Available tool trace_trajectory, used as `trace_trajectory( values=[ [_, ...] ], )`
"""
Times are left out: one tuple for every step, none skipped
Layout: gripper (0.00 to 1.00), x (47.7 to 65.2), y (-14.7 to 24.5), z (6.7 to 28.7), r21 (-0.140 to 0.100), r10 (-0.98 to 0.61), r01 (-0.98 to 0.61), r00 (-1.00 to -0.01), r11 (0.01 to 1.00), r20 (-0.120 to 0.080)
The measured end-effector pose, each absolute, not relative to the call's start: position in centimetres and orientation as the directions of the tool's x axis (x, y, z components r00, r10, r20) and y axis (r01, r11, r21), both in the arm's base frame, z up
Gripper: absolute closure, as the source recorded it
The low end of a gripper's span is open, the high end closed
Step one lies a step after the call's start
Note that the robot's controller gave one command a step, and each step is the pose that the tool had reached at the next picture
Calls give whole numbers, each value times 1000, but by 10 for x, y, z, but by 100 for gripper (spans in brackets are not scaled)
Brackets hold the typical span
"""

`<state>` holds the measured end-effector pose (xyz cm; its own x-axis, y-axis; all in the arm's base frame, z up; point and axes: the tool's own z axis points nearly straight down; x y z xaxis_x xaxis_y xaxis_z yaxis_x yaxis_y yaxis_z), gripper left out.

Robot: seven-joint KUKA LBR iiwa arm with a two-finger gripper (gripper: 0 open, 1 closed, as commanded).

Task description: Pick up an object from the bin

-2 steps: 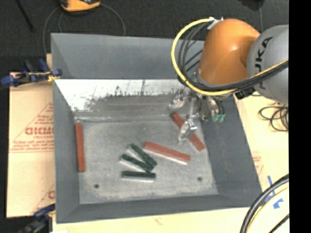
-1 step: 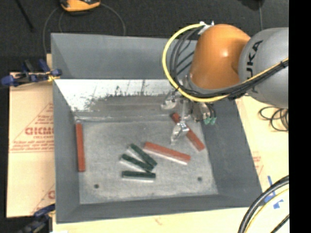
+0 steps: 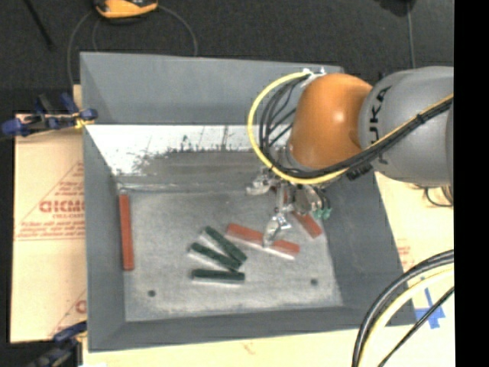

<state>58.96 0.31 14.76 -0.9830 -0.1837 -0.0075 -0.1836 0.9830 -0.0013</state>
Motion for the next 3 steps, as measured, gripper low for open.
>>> trace_trajectory(
  values=[
    [100,546,2,80,0,-179,-179,-984,984,1],
    [100,546,2,80,0,-180,-180,-984,984,1],
    [100,545,19,255,-4,-321,-321,-947,947,-11]
  ],
)
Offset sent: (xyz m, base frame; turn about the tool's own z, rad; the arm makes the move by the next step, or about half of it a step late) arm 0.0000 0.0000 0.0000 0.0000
